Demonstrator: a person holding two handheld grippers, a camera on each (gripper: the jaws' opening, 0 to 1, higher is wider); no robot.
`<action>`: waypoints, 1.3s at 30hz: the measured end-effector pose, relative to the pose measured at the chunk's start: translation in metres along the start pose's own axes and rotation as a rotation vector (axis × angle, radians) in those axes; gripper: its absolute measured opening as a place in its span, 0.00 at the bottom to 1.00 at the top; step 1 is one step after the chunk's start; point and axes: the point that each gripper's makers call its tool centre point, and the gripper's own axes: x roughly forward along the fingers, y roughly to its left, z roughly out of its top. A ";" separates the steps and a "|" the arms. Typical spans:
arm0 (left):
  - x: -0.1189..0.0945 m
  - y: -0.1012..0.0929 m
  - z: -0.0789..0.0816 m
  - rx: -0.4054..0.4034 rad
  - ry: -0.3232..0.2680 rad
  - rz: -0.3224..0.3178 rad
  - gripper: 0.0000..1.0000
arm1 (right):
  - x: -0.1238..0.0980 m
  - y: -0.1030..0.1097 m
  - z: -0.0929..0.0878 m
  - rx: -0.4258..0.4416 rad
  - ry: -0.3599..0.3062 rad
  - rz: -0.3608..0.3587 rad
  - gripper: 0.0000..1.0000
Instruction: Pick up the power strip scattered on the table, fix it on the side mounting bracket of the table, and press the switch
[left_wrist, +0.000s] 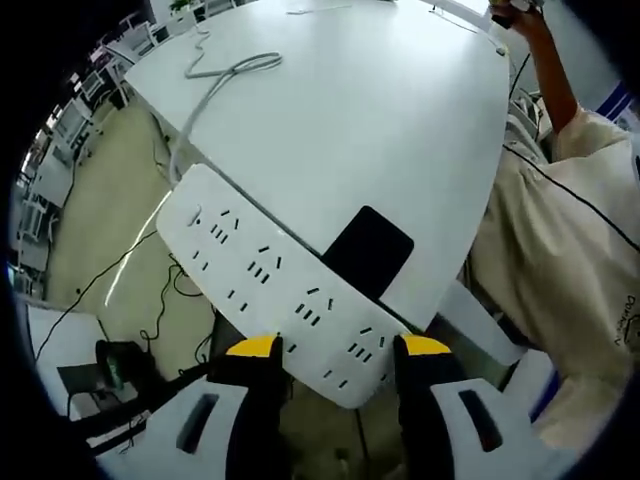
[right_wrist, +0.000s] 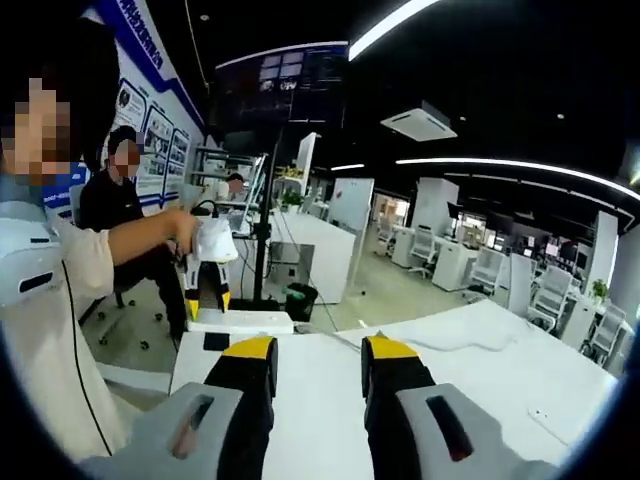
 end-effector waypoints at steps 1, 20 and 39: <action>0.000 0.000 0.000 0.000 0.004 0.000 0.49 | 0.002 0.000 0.001 0.000 0.002 0.004 0.30; 0.000 -0.001 0.000 0.002 0.002 0.001 0.49 | 0.049 0.014 0.010 -0.039 0.063 0.103 0.19; 0.000 0.000 0.001 0.004 0.008 -0.001 0.49 | 0.075 0.033 0.008 0.019 0.051 0.166 0.04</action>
